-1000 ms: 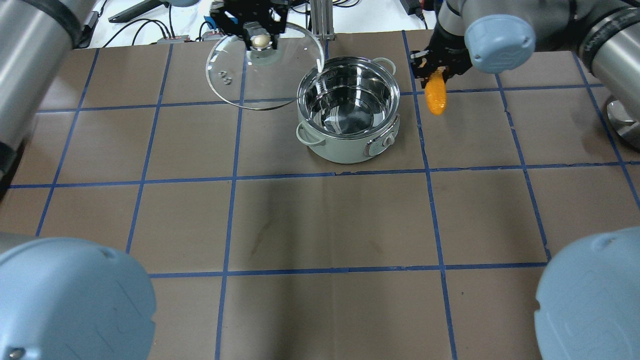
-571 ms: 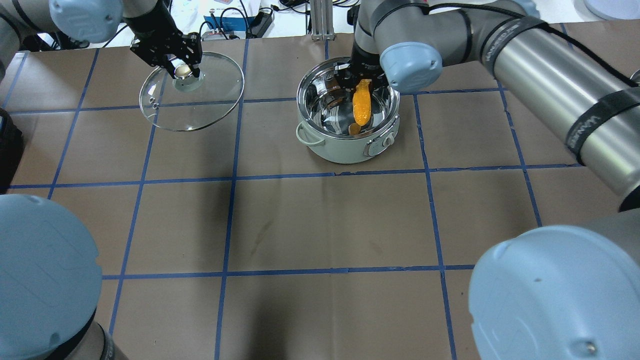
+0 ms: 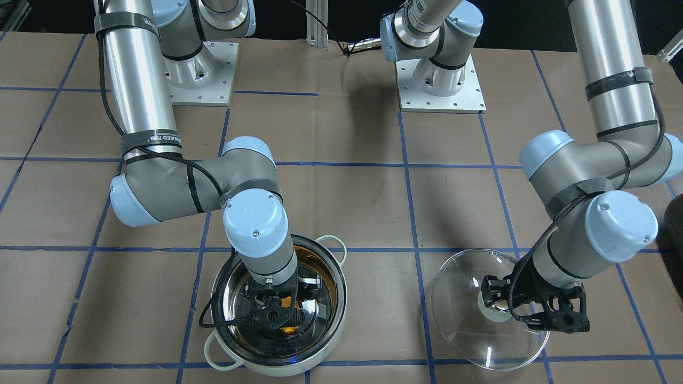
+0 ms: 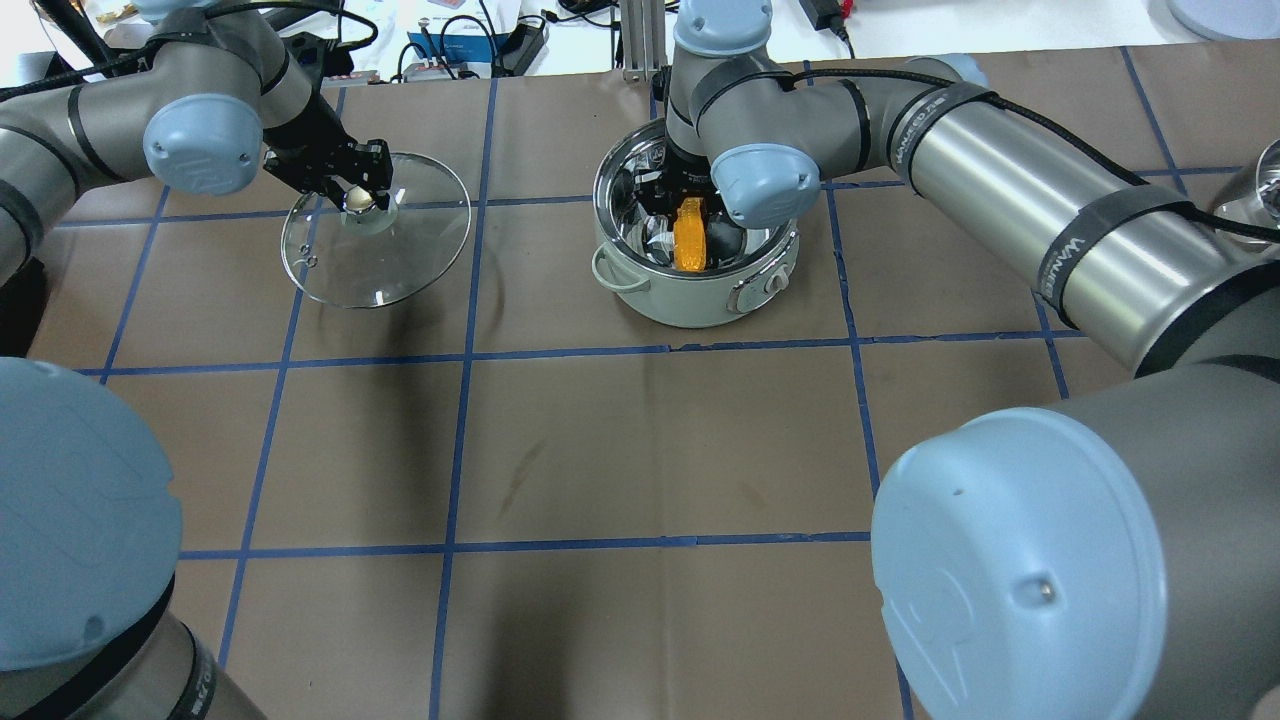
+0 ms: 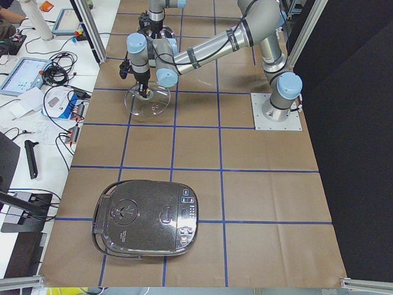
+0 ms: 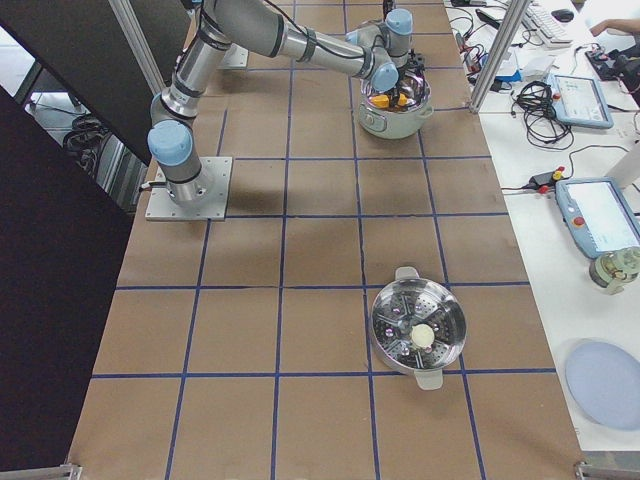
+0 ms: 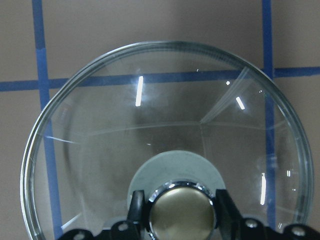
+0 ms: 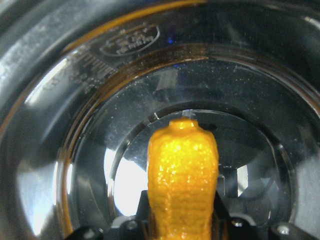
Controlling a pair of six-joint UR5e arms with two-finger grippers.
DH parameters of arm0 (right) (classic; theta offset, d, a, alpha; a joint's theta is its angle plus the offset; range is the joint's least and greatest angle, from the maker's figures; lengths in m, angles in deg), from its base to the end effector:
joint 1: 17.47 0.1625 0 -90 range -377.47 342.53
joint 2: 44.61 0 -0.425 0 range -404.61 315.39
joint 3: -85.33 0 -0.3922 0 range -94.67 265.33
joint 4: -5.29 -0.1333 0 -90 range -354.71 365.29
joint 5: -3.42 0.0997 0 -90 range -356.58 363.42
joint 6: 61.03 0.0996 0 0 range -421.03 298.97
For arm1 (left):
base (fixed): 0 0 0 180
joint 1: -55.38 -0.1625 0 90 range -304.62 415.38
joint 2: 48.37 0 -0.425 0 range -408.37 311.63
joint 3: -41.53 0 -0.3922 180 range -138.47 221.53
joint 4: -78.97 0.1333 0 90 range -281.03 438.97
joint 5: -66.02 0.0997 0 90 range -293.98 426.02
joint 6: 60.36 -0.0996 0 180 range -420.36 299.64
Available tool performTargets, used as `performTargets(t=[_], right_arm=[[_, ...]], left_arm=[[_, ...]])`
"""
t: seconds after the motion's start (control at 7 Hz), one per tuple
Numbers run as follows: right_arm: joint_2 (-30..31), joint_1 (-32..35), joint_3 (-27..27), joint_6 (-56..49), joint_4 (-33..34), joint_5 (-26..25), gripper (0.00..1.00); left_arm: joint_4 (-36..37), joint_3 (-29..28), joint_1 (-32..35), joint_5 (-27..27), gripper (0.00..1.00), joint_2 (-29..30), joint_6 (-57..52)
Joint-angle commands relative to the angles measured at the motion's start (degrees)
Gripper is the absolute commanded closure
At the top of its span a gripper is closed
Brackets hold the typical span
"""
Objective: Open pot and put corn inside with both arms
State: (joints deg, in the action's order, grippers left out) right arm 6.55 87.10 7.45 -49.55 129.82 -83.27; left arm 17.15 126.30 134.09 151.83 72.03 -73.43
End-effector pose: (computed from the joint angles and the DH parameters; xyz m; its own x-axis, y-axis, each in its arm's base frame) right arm 0.3180 -0.6707 0.2322 -0.9946 -0.0627 -0.0831 -0.0523 0.9912 -0.1218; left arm -0.0057 -0.6893 0.2683 -0.9976 0.0349 0.0592 0.0309 0.9972 -0.0676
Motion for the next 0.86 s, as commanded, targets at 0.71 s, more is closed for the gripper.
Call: performTargets(t=[0.71], right_arm=[[13.4, -1.1, -0.5, -1.3, -13.3, -2.8, 0.0]], left_arm=[[-6.7, -1.2, 0.7, 0.9, 0.0, -3.8, 0.7]])
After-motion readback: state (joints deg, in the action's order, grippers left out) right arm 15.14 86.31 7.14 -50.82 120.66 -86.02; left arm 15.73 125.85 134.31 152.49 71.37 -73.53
